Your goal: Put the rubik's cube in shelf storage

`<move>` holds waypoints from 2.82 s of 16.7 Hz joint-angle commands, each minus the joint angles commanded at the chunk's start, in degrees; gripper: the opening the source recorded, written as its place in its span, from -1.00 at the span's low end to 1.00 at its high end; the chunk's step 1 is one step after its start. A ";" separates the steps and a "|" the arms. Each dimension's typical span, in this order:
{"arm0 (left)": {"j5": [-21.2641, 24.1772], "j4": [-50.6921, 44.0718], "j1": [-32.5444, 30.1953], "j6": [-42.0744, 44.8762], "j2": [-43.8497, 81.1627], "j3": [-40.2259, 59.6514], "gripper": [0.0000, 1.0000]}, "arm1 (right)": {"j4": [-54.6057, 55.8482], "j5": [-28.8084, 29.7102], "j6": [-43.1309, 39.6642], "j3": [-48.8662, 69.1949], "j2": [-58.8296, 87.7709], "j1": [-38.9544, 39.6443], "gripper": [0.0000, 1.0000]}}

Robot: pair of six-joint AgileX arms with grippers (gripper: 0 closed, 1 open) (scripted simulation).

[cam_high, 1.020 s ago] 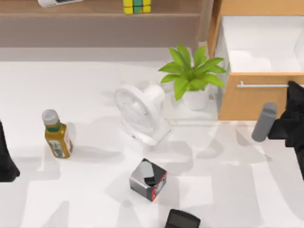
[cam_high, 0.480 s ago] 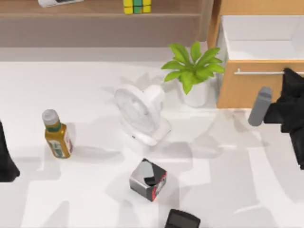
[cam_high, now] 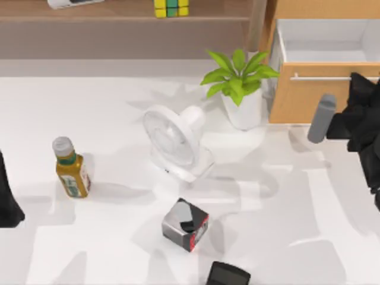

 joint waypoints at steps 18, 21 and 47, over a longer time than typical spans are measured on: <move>0.00 0.00 0.00 0.00 0.00 0.00 1.00 | -9.09 -2.48 0.06 14.95 5.93 -2.59 -1.00; 0.00 0.00 0.00 0.00 0.00 0.00 1.00 | -9.14 -2.40 0.21 14.82 5.70 -2.44 -1.00; 0.00 0.00 0.00 0.00 0.00 0.00 1.00 | -18.38 -4.27 0.10 31.32 13.07 -4.34 0.51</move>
